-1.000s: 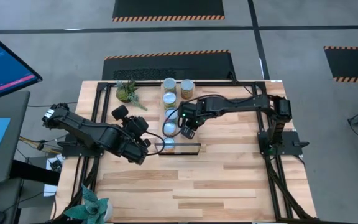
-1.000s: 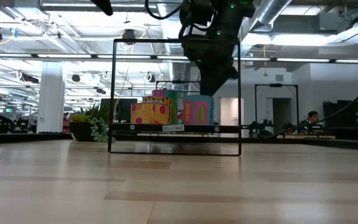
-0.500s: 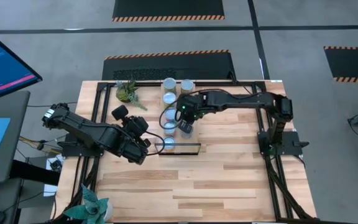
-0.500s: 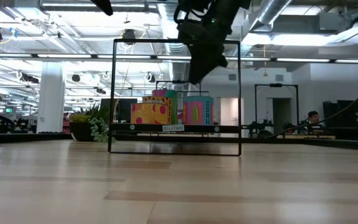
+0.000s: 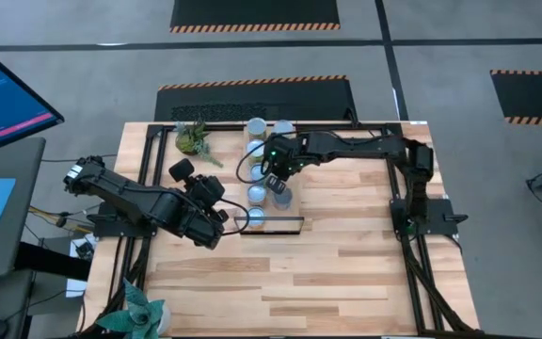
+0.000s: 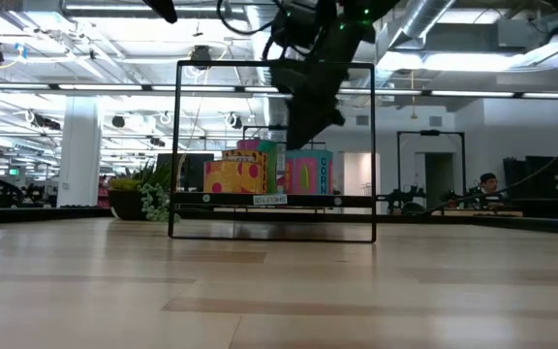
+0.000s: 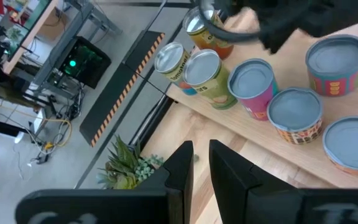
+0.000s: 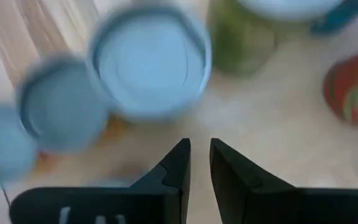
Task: Pick and place cans onto a shelf
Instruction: Adjust the cans on the shelf
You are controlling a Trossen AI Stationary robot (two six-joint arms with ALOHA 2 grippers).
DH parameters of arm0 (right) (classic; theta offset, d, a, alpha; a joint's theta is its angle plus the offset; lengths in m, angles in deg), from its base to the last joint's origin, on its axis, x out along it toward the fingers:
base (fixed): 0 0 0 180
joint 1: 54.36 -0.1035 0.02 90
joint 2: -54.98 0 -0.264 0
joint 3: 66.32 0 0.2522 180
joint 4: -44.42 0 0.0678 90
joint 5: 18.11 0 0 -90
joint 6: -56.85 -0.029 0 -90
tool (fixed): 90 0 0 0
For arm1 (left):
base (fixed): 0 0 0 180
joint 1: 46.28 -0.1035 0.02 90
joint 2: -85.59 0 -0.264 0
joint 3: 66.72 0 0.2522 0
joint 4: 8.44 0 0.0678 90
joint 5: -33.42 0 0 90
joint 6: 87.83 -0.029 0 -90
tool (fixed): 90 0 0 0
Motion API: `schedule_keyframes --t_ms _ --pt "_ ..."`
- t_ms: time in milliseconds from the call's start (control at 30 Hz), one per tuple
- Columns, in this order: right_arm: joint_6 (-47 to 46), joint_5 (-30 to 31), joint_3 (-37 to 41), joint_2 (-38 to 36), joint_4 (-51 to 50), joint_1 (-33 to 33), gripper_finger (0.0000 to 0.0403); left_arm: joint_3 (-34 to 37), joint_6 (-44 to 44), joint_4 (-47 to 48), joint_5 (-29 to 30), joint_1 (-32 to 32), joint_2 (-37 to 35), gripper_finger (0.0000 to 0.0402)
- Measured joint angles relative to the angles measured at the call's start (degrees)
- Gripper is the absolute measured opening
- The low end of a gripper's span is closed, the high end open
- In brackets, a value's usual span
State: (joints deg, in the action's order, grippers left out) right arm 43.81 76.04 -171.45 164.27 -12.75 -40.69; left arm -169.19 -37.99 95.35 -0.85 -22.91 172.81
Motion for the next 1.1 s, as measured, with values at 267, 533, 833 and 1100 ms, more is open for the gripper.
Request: schedule_keyframes --t_ms 267,533,833,1100 --pt "-0.32 -0.83 -0.11 2.59 4.75 -0.15 0.0082 0.0 -0.72 -0.08 0.22 -0.01 0.02 0.0045" --pt "-0.57 -1.23 0.02 1.09 2.55 -0.35 0.0082 0.02 -0.83 -0.03 0.47 -0.02 0.0 0.0045" --pt "-0.6 -1.24 -1.16 -10.23 0.01 -0.94 0.0081 5.52 -2.68 -0.21 4.91 -4.17 -0.32 0.0045" --pt "-5.18 -1.21 -1.16 -27.42 -8.52 -1.84 0.0081 22.96 3.07 -23.47 -9.55 -14.4 -7.18 0.0045"
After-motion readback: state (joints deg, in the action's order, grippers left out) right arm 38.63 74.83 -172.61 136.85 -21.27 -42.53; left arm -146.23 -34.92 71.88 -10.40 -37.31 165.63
